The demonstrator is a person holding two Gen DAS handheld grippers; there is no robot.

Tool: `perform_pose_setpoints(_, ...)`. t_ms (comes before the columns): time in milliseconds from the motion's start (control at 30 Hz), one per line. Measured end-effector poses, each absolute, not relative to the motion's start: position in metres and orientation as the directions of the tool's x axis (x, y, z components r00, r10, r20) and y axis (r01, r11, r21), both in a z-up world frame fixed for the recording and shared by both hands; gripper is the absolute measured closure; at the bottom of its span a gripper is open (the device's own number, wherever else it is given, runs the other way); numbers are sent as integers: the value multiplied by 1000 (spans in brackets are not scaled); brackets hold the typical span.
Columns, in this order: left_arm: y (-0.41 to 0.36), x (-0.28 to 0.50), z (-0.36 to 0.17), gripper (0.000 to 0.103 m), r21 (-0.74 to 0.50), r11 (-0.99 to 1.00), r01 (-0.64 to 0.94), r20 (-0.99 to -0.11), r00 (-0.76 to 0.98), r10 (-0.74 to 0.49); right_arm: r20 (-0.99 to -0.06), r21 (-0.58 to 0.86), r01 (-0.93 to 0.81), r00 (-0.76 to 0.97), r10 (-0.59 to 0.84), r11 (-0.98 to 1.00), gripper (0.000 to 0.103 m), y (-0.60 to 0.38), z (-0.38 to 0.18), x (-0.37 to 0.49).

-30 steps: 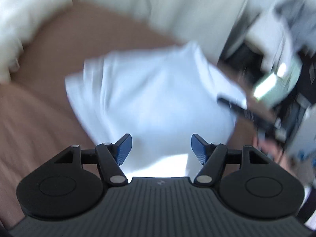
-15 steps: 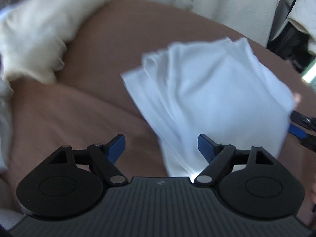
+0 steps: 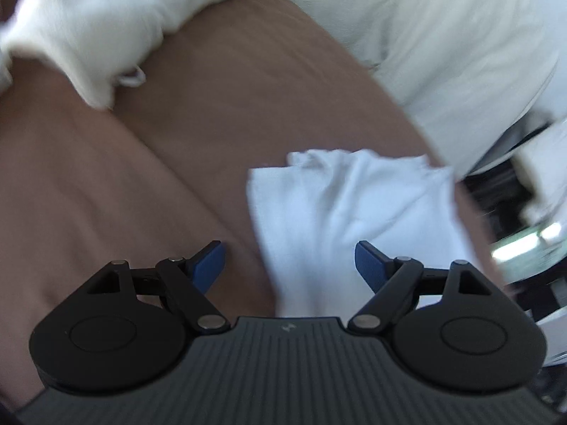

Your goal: Fold clothes

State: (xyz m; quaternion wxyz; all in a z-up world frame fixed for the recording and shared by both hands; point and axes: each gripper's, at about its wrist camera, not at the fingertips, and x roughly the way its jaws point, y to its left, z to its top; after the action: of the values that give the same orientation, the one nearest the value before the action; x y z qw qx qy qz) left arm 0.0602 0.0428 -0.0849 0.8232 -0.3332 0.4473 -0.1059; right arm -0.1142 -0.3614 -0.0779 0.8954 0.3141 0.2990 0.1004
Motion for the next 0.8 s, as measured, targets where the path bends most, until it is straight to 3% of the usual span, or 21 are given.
perform_pose_setpoints(100,43,61,-85,22,-703,697,-139,-613,614,-497,-346,816,53,842,414,575,31,-394,-93,-121)
perform_pose_setpoints(167,36,63,-80,22,-647,753,-115,-644,611,-460,-301,874,60,845,442,482,31,-402,-102,-120)
perform_pose_setpoints(267,22,69,-77,18,-548,832,-86,-700,592,-400,-363,830,80,828,427,551,31,-398,-104,-111)
perform_pose_setpoints(433,4,86,-101,17,-613,787,-70,-697,517,-497,-435,776,89,792,428,625,31,-386,-115,-95)
perform_pose_setpoints(500,-10,92,-102,18,-552,833,-35,-721,522,-455,-445,789,99,772,453,607,31,-383,-126,-81)
perform_pose_setpoints(533,-15,92,-101,24,-534,845,-11,-719,532,-447,-443,799,108,771,458,591,31,-384,-133,-75)
perform_pose_setpoints(567,-20,93,-99,48,-516,856,13,-716,543,-440,-431,811,107,775,462,575,31,-385,-137,-67)
perform_pose_setpoints(600,-25,93,-98,62,-499,866,36,-712,552,-433,-426,816,108,777,464,568,31,-384,-141,-56)
perform_pose_setpoints(633,-25,93,-99,83,-510,859,43,-706,550,-447,-423,816,104,778,464,569,31,-383,-142,-47)
perform_pose_setpoints(667,-25,93,-100,83,-522,851,50,-699,548,-460,-415,810,78,777,474,581,38,-379,-143,-36)
perform_pose_setpoints(700,-25,93,-100,84,-532,845,57,-692,545,-473,-420,789,51,772,478,612,84,-372,-142,-28)
perform_pose_setpoints(800,-41,86,-82,86,-412,904,114,-705,589,-395,-475,655,-8,774,419,756,86,-346,-124,-25)
